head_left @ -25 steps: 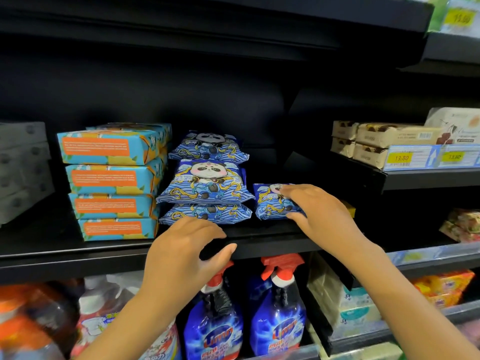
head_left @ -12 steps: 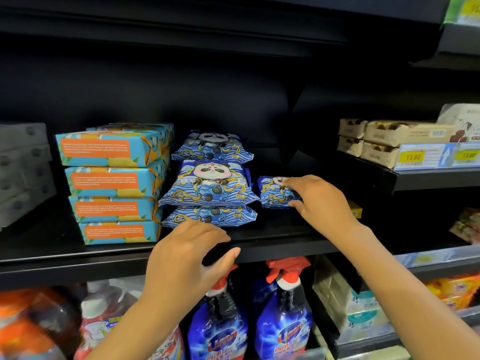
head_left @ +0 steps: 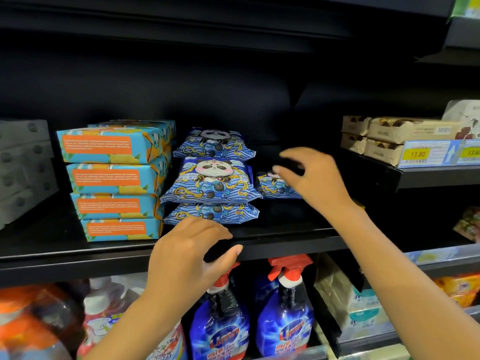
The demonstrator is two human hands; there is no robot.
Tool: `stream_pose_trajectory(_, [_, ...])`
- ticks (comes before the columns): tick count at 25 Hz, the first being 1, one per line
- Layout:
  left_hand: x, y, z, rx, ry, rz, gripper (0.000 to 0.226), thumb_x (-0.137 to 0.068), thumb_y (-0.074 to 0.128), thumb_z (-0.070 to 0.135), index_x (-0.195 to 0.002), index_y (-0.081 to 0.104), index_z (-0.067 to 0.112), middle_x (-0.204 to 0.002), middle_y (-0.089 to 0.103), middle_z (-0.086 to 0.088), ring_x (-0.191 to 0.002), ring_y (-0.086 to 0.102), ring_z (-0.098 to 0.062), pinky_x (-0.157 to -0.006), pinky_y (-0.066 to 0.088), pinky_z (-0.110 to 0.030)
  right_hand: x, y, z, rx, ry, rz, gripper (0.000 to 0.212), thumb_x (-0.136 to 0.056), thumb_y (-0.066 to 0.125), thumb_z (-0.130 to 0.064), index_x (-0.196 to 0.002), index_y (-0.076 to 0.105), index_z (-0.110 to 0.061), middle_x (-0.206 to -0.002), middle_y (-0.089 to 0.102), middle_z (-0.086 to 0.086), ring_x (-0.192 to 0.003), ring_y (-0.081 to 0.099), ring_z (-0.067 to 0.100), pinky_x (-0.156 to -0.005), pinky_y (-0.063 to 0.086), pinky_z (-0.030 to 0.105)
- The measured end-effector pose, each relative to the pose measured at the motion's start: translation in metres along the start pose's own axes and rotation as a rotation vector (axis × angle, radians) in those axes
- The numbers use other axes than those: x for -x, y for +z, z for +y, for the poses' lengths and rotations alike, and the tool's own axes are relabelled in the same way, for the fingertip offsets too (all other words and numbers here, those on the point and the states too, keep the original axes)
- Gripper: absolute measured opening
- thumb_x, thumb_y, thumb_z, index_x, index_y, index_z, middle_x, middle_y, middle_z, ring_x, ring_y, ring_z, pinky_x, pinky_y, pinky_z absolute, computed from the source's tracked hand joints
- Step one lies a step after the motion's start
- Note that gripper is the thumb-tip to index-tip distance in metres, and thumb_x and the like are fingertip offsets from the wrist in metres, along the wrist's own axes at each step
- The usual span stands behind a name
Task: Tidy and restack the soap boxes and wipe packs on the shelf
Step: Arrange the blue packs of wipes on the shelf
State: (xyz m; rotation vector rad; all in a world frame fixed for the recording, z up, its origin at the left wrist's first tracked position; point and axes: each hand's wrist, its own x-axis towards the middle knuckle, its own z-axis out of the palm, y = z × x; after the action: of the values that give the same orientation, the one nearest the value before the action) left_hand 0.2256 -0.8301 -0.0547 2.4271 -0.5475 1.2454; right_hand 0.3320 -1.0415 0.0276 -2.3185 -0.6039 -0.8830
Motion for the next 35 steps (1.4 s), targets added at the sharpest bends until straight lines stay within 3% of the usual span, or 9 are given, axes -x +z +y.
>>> stream_pose_trajectory(1, [0.000, 0.000, 0.000, -0.006, -0.003, -0.001, 0.034, -0.080, 0.057, 0.048, -0.080, 0.074, 0.019, -0.082, 0.070, 0.012, -0.079, 0.065, -0.012, -0.061, 0.051, -0.027, -0.001, -0.005, -0.015, -0.164, -0.054, 0.087, 0.043, -0.081, 0.067, -0.041, -0.117, 0.063, -0.016, -0.112, 0.062, -0.010, -0.105, 0.054, -0.001, -0.088, 0.042, 0.011])
stream_pose_trajectory(3, [-0.002, 0.000, 0.001, -0.022, -0.005, -0.007, 0.034, -0.081, 0.056, 0.048, -0.080, 0.074, 0.019, -0.083, 0.070, 0.012, -0.079, 0.065, -0.013, -0.060, 0.052, -0.029, -0.003, -0.008, -0.050, -0.229, -0.221, -0.007, 0.054, -0.076, 0.066, -0.053, -0.119, 0.062, -0.020, -0.113, 0.061, -0.013, -0.106, 0.050, -0.007, -0.087, 0.038, 0.004])
stream_pose_trajectory(7, [0.000, -0.002, 0.002, -0.020, -0.013, -0.034, 0.035, -0.082, 0.056, 0.048, -0.082, 0.075, 0.019, -0.085, 0.070, 0.011, -0.081, 0.066, -0.014, -0.061, 0.054, -0.029, -0.011, 0.016, -0.086, 0.122, -0.328, -0.376, 0.088, -0.069, 0.067, -0.063, -0.139, 0.041, -0.018, -0.136, 0.047, -0.002, -0.127, 0.037, 0.013, -0.099, 0.032, 0.024])
stream_pose_trajectory(12, [0.001, -0.003, 0.000, -0.011, 0.004, -0.091, 0.034, -0.084, 0.056, 0.045, -0.084, 0.075, 0.017, -0.086, 0.071, 0.010, -0.084, 0.066, -0.014, -0.066, 0.053, -0.029, -0.019, 0.037, -0.086, 0.296, -0.290, -0.442, 0.094, -0.069, 0.064, -0.066, -0.142, 0.031, -0.018, -0.128, 0.044, 0.004, -0.122, 0.035, 0.023, -0.099, 0.028, 0.034])
stream_pose_trajectory(17, [0.001, -0.012, -0.001, 0.084, 0.031, -0.048, 0.036, -0.082, 0.058, 0.043, -0.089, 0.074, 0.011, -0.089, 0.071, 0.004, -0.087, 0.066, -0.016, -0.077, 0.050, -0.027, -0.010, 0.030, -0.082, 0.236, -0.264, -0.240, 0.094, -0.062, 0.067, -0.067, -0.137, 0.040, -0.019, -0.124, 0.049, 0.001, -0.118, 0.040, 0.020, -0.098, 0.024, 0.032])
stream_pose_trajectory(20, [-0.014, -0.024, -0.004, 0.092, 0.052, 0.040, 0.039, -0.081, 0.064, 0.040, -0.102, 0.070, 0.008, -0.102, 0.069, 0.001, -0.097, 0.062, -0.016, -0.088, 0.044, -0.024, 0.003, 0.000, -0.064, 0.061, -0.144, -0.033, 0.094, -0.054, 0.066, -0.069, -0.130, 0.049, -0.017, -0.118, 0.056, 0.001, -0.111, 0.049, 0.020, -0.097, 0.038, 0.039])
stream_pose_trajectory(23, [-0.043, -0.026, -0.004, -0.016, 0.011, -0.119, 0.059, -0.075, 0.074, 0.044, -0.122, 0.060, 0.010, -0.118, 0.063, -0.002, -0.113, 0.055, -0.022, -0.095, 0.035, -0.023, 0.020, -0.023, -0.040, 0.049, -0.027, 0.045, 0.089, -0.055, 0.071, -0.064, -0.128, 0.051, -0.017, -0.114, 0.057, 0.000, -0.109, 0.050, 0.019, -0.095, 0.042, 0.042])
stream_pose_trajectory(27, [-0.075, -0.009, -0.008, -0.195, -0.127, -0.413, 0.080, -0.072, 0.064, 0.066, -0.133, 0.047, 0.017, -0.129, 0.053, 0.000, -0.123, 0.043, -0.019, -0.097, 0.033, -0.024, 0.044, -0.035, -0.021, 0.046, 0.042, 0.044, 0.083, -0.056, 0.074, -0.058, -0.125, 0.053, -0.017, -0.105, 0.053, -0.006, -0.106, 0.050, 0.017, -0.093, 0.042, 0.040])
stream_pose_trajectory(35, [-0.068, -0.012, -0.009, -0.153, -0.085, -0.469, 0.084, -0.057, 0.070, 0.071, -0.123, 0.053, 0.024, -0.117, 0.053, 0.008, -0.118, 0.041, -0.015, -0.095, 0.034, -0.023, 0.054, -0.042, 0.002, 0.086, 0.040, 0.065, 0.080, -0.056, 0.080, -0.050, -0.123, 0.055, -0.015, -0.102, 0.054, -0.005, -0.103, 0.051, 0.019, -0.091, 0.043, 0.043])
